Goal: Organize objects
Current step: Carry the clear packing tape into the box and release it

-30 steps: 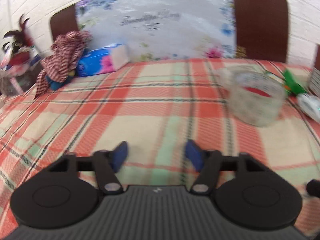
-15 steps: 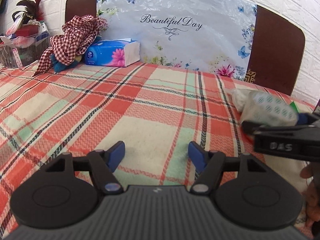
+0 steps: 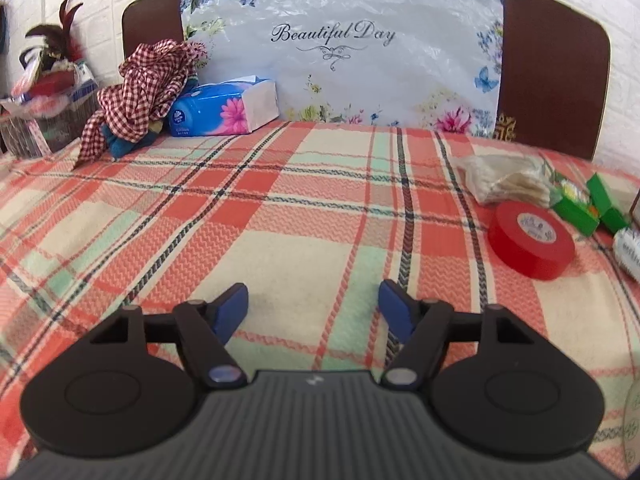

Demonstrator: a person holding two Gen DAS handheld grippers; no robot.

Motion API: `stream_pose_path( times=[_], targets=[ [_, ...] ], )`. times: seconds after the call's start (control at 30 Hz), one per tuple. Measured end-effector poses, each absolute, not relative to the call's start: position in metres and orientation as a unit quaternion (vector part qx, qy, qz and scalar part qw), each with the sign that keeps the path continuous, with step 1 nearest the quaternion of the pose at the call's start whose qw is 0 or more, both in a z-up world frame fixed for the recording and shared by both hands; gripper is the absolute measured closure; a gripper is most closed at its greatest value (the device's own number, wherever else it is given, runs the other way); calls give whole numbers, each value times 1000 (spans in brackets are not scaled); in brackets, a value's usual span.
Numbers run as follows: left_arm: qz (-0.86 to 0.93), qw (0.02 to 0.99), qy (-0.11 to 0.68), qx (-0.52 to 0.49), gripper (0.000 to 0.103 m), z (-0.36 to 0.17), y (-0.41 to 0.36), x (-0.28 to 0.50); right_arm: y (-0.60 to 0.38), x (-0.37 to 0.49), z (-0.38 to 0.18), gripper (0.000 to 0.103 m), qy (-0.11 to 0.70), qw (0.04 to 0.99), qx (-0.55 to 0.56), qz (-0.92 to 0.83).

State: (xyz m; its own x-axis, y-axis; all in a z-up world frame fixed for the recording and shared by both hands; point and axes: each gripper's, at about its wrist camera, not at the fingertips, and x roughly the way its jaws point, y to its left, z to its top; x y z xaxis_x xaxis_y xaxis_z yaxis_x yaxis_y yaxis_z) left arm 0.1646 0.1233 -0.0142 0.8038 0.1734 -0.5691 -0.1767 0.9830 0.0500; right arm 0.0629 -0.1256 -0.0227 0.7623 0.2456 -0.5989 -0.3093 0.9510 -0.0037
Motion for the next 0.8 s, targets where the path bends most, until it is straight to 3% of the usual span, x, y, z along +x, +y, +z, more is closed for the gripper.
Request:
stream_pose_path(
  times=[0.17,0.27,0.37,0.43,0.5,0.8],
  targets=[
    [-44,926,342,-153,30,20,99,123,-127,58,-23,10,308,939,-46,148],
    [-118,925,338,-127,30,41,55,98,-124,51,-24,10,302,941,-48,143],
    [-125,920,371,-22,54,38,7,94,-121,53,-22,10,293,942,-61,148],
    [-126,899,419,-26,72,20,-2,103,-114,61,-22,12,289,941,-81,159],
    [-116,894,430,-49,74,10,-1,102,-107,65,-22,15,286,937,-102,175],
    [-202,878,433,36,73,16,-83,72,-170,15,-16,15,282,949,-101,96]
  ],
)
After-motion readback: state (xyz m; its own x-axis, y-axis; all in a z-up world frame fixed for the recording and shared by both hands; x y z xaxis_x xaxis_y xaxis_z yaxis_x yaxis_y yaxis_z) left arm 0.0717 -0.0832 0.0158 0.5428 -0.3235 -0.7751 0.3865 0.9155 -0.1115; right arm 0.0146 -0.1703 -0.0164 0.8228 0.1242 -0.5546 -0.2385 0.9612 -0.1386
